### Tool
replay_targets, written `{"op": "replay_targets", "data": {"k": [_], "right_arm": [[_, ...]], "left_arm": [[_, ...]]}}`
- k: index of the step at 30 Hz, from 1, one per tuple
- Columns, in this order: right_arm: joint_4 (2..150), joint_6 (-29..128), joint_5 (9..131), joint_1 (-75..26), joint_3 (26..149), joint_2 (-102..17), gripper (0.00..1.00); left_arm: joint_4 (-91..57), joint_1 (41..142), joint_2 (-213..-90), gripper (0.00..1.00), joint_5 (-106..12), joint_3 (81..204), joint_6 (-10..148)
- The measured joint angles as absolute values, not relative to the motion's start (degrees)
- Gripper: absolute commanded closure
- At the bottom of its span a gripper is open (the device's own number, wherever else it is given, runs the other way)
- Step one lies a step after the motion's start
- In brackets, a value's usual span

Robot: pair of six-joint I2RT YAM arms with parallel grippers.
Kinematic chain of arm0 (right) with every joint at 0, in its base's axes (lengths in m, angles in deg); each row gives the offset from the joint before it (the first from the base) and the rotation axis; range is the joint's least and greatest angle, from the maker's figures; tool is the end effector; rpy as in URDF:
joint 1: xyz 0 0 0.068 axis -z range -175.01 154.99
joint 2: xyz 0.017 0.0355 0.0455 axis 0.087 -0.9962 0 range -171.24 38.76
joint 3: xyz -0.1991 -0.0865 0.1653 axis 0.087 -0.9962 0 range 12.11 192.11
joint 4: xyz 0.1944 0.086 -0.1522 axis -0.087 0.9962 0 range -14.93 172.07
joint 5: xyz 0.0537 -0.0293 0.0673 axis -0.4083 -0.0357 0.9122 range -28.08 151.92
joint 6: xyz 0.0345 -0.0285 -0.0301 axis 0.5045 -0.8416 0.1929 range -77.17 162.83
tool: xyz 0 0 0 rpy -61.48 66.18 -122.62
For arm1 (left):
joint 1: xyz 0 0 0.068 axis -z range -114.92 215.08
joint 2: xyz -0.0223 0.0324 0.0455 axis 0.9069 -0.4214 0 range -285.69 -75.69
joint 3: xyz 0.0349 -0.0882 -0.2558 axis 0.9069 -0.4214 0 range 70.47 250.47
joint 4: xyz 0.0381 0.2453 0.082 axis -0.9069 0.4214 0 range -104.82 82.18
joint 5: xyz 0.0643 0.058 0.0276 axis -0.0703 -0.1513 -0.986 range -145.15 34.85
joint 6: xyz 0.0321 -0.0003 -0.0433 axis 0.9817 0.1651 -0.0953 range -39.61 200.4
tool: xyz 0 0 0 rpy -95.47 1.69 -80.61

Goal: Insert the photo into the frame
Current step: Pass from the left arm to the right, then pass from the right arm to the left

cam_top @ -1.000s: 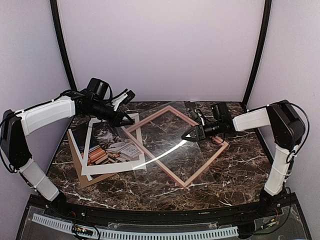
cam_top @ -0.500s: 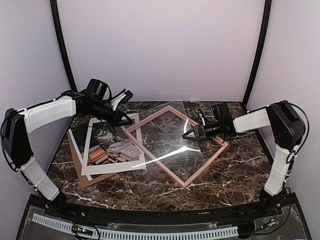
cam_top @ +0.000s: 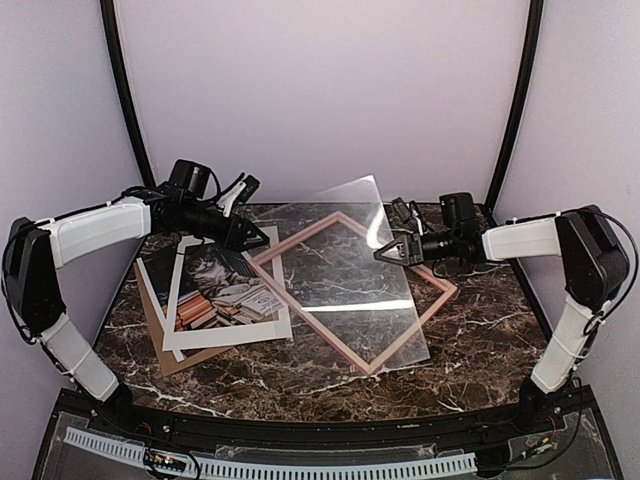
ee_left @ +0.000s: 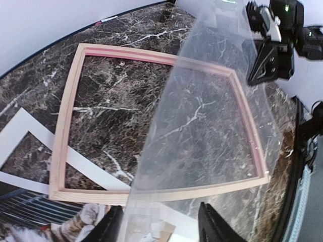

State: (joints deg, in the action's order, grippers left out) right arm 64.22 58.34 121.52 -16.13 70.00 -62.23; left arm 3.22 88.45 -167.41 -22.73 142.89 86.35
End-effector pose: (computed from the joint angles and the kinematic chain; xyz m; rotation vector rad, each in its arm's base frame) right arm 0.3323 0.1612 0.1999 -0.7495 2.0230 1.4752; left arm 0.3244 -0.1610 0.2899 0.8609 2.0430 -0.7952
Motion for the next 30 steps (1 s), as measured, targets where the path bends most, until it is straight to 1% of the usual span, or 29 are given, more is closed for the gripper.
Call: {"op": "replay_targets", "data": {"k": [1, 3, 5, 11, 17, 23, 30], "right_arm": [[64.30, 58.69, 121.52, -15.91, 70.00, -61.44, 1.00], [64.68, 59.38, 121.49, -15.54, 70.02, -59.95, 1.00], [65.46, 59.84, 121.45, -15.13, 70.26, -58.42, 1.00], [70.08, 60.41, 120.97, -14.45, 73.43, -54.71, 1.00], [73.22, 61.44, 120.29, -14.34, 76.56, -51.65, 1.00], [73.79, 63.76, 120.27, -14.34, 79.35, -49.24, 1.00], [71.69, 67.69, 121.28, -14.32, 79.79, -47.89, 1.00]], "left_arm": [[2.24, 88.34, -166.86, 0.24, -23.32, 141.95, 85.30], [0.16, 88.10, -165.77, 0.16, -24.43, 139.94, 83.68], [-1.54, 87.78, -164.70, 0.11, -25.37, 138.04, 81.39], [-7.77, 86.33, -163.74, 0.04, -24.89, 133.98, 74.40], [-17.02, 85.74, -164.57, 0.01, -17.74, 129.89, 66.33], [-29.67, 85.81, -168.83, 0.01, -8.52, 127.77, 56.80], [-36.23, 87.47, -173.29, 0.01, -4.61, 127.90, 51.60]]}}
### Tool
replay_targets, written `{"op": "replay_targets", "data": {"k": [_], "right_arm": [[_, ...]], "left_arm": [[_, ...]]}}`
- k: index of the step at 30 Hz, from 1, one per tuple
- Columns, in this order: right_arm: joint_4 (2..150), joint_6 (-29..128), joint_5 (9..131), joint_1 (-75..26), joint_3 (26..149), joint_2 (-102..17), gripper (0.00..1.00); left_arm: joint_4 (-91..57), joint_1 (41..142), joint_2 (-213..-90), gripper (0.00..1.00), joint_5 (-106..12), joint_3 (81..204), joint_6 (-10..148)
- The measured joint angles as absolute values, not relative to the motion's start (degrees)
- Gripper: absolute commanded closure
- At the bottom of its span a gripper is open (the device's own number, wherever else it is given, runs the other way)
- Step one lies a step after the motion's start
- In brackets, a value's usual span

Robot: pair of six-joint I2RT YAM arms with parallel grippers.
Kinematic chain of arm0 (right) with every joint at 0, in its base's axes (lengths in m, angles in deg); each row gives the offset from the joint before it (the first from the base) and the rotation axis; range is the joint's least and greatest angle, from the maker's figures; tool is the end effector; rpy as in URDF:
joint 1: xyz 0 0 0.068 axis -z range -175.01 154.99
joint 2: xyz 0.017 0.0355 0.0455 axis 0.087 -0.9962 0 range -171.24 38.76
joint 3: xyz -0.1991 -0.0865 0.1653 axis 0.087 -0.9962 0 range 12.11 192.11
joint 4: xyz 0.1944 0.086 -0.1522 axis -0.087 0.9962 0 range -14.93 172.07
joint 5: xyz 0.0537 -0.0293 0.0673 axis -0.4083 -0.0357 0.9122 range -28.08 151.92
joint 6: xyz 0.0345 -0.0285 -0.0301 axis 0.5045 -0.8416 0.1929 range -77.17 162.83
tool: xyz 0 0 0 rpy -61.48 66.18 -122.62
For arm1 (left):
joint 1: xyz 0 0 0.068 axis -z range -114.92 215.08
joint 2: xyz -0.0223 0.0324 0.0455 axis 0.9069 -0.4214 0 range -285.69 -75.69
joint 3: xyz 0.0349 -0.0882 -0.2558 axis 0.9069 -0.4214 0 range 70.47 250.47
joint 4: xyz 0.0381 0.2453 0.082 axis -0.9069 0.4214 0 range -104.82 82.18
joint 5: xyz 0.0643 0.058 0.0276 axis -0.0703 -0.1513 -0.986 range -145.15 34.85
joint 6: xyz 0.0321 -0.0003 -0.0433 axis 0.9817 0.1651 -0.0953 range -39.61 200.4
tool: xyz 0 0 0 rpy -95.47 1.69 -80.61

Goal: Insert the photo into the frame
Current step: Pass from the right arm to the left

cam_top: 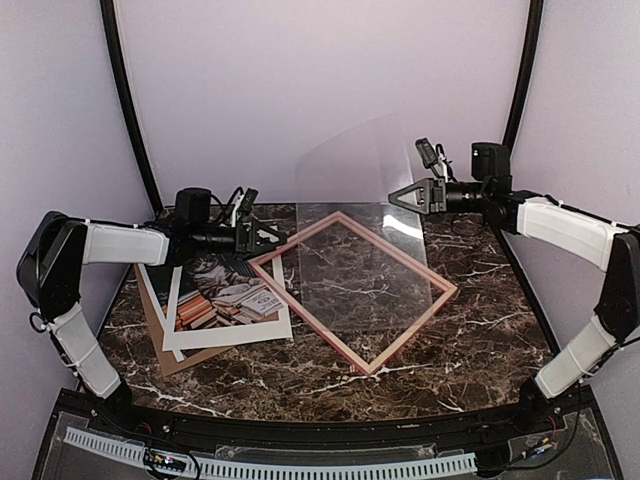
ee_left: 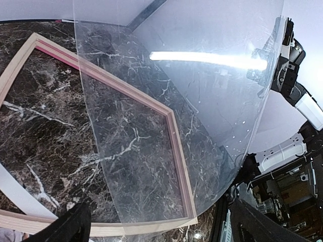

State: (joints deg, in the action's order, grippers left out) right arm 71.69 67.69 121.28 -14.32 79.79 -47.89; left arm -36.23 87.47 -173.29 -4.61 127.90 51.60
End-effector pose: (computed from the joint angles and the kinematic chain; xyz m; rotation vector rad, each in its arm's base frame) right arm 0.3151 0.1428 0.3294 -0.6916 1.8381 1.4666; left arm 0.3337 -0.1672 0.2319 0.5431 1.9607 -1.4171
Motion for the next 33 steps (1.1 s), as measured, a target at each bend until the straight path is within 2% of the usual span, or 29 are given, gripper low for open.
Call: {"op": "replay_targets", "data": {"k": [20, 27, 33], "right_arm": [[59.17, 79.30, 125.47, -14.10, 76.38, -43.30, 1.00], [58.10, 80.65, 125.54, -13.66, 75.16, -43.21, 1.00], [61.16, 78.58, 124.97, -10.97, 75.07, -42.64, 1.00]], "left_arm": [[-45.76, 91.27, -180.30, 0.03, -3.43, 131.68, 46.48], [-48.89, 92.65, -181.38, 0.20, -1.61, 134.61, 45.22], [-51.03, 92.74, -181.05, 0.39, -0.83, 133.93, 44.87]]}}
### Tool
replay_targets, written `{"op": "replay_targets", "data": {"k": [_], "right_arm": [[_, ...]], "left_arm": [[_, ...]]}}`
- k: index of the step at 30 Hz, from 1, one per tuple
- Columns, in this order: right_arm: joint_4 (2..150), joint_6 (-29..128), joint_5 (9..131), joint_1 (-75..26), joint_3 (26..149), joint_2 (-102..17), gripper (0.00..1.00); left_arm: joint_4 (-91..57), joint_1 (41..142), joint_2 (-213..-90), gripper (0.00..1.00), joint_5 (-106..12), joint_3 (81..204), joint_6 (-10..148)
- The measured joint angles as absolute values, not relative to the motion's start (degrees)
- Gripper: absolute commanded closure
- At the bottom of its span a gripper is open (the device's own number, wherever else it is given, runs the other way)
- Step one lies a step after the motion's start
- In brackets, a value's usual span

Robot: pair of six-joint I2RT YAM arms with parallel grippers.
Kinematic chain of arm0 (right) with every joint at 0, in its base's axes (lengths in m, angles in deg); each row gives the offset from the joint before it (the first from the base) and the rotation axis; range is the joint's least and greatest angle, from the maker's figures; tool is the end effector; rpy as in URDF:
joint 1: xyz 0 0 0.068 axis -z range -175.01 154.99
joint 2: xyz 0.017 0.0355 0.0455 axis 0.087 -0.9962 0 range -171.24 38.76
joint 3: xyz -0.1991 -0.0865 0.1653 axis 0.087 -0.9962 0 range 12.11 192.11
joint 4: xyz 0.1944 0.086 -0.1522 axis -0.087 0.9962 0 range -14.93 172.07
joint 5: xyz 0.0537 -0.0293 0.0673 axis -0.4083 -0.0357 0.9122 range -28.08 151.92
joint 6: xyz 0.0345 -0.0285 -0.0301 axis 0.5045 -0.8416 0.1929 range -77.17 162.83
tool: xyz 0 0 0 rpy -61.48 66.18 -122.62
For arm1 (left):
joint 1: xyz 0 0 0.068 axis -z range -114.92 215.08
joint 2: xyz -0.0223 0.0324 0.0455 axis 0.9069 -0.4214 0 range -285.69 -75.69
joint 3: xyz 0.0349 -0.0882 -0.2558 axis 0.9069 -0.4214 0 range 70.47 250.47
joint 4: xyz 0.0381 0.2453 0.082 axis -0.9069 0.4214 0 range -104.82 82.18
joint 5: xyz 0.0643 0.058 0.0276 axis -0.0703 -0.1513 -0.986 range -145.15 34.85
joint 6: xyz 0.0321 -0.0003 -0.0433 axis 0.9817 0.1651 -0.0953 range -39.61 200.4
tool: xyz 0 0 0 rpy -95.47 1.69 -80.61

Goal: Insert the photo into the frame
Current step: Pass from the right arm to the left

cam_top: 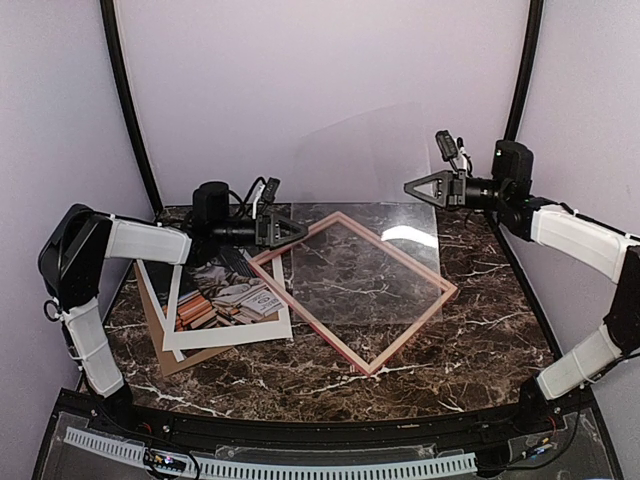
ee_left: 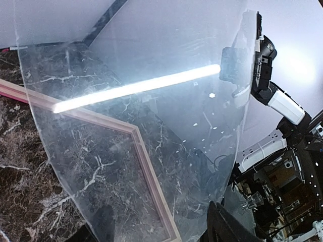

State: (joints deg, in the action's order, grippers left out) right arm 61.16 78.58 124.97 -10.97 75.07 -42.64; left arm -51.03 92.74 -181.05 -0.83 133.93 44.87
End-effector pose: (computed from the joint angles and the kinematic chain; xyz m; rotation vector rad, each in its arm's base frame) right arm 0.3007 0.1189 0.3468 -0.6258 1.7530 1.5466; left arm 0.3466 -0.2144 0.2397 0.6806 1.7749 -1.5712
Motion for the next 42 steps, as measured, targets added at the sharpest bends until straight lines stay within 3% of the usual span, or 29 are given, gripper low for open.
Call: {"op": "replay_targets", "data": {"k": [20, 37, 42], "right_arm": [[72.54, 68.61, 121.10, -9.25, 73.15, -45.27, 1.00], [65.81, 74.66, 117.80, -9.25, 69.39, -46.62, 1.00], [62.60, 77.18, 117.60, -9.25, 67.88, -46.66, 1.00]], "left_arm": [[-50.74, 92.69, -178.12, 0.82, 0.11, 133.30, 45.72], [-53.15, 92.69, -177.88, 0.74, -0.13, 131.70, 42.37], [-54.22, 92.69, -177.88, 0.79, -0.26, 131.05, 41.37]]}}
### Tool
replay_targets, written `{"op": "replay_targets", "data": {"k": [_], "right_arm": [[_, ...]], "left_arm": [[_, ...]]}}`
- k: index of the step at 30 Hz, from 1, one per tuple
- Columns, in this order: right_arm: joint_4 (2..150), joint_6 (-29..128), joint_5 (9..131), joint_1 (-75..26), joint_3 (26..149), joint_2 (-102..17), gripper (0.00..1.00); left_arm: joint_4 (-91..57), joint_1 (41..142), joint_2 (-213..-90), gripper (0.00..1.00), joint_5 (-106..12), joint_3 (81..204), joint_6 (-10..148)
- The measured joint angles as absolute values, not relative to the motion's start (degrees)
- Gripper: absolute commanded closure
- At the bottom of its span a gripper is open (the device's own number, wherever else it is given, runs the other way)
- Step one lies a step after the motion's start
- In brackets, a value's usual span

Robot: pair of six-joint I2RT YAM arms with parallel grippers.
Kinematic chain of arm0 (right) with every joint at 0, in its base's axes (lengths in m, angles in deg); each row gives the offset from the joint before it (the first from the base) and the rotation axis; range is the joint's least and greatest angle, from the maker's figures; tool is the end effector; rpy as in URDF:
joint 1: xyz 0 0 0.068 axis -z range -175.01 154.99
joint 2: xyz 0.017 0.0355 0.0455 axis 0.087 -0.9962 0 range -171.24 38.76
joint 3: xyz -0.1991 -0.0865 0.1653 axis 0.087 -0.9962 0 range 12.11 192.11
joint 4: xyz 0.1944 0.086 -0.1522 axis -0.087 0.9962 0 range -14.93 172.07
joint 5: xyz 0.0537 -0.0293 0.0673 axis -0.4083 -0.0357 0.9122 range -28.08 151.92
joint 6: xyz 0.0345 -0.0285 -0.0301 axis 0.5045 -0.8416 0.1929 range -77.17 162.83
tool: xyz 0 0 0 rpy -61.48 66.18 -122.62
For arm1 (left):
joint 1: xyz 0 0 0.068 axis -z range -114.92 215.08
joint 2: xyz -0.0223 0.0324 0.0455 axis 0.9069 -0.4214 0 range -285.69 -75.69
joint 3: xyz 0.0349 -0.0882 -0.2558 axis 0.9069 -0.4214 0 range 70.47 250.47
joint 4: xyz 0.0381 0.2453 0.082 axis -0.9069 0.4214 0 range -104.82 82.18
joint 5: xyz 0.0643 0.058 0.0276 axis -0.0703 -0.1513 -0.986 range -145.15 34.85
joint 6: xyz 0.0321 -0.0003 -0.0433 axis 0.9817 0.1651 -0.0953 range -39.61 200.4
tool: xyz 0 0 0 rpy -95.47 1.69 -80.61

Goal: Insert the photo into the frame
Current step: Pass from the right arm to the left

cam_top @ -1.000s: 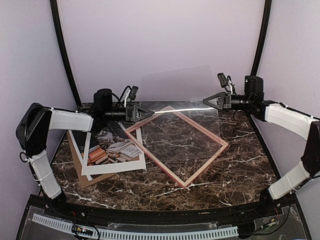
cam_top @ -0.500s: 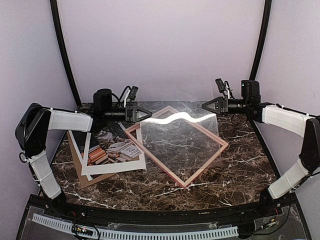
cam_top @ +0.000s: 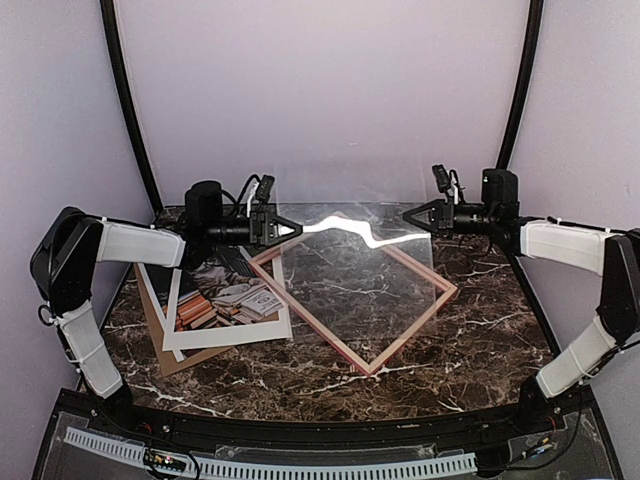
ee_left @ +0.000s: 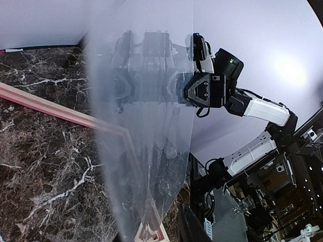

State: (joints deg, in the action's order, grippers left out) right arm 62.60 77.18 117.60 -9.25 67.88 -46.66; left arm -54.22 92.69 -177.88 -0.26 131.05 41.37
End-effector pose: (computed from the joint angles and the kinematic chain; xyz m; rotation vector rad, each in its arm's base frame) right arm 0.3141 0.1100 0.2798 -0.3900 1.9653 1.4655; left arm 0.3348 -0.2080 0.2501 0.6647 1.7460 -1.6086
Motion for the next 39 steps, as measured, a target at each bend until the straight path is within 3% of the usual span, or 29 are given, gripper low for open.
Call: {"op": "replay_targets", "data": {"k": [7, 10, 14, 21, 24, 34, 39], "right_arm": [[58.32, 80.32, 117.58, -9.20, 66.46, -46.84, 1.00], [57.05, 81.39, 117.56, -9.20, 65.96, -46.84, 1.00], [55.82, 82.40, 117.60, -9.20, 65.43, -46.84, 0.98], [58.93, 79.69, 115.42, -9.18, 65.72, -46.84, 0.56], [63.12, 76.67, 112.93, -9.09, 66.33, -46.84, 0.45], [82.25, 64.96, 93.25, -7.56, 72.40, -49.42, 0.27], [88.26, 60.17, 82.17, -7.48, 75.38, -55.14, 0.25]], "left_arm": [[-54.24, 92.69, -177.88, 0.88, -0.32, 130.81, 41.00], [-54.13, 92.69, -177.88, 1.00, -0.34, 130.61, 41.13], [-54.18, 92.69, -177.88, 1.00, -0.43, 130.52, 41.22], [-50.85, 92.69, -176.63, 1.00, -1.00, 130.50, 41.83], [-47.40, 92.69, -174.14, 1.00, -1.81, 130.52, 42.59], [-23.27, 92.74, -162.47, 1.00, -8.76, 138.83, 51.29], [-11.69, 92.72, -157.07, 1.00, -13.61, 144.49, 55.10]]}}
